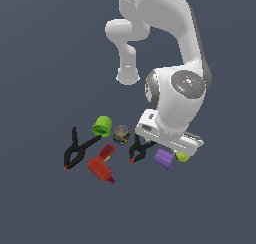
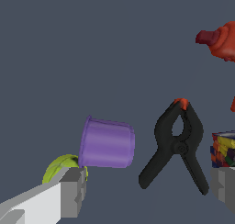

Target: Pick up a designated object from a clutter of objects.

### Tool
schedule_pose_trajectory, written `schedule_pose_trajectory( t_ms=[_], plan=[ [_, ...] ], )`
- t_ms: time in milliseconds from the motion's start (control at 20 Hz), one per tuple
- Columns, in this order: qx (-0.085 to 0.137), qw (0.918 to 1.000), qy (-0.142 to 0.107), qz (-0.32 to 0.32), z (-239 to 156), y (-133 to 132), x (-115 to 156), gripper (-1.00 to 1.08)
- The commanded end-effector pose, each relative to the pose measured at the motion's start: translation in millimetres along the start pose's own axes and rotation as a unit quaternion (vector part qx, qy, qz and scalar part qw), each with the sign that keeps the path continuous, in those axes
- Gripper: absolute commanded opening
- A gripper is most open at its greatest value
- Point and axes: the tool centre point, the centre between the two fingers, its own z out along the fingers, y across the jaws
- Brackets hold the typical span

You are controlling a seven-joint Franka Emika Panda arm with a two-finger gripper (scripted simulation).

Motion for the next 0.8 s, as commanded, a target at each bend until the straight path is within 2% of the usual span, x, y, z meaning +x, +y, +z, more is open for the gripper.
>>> schedule_pose_trajectory(
  t_ms=[0,400,750],
  plan=[
    [-0.001,0.9998,0.001,0.019,15.3,-10.7,-2.3,1.00],
    [-0.002,0.9985,0.002,0.054,47.1,-31.3,-9.5,1.00],
    [-0.002,0.9982,0.002,0.060,53.7,-35.1,-11.6,1.00]
  ],
)
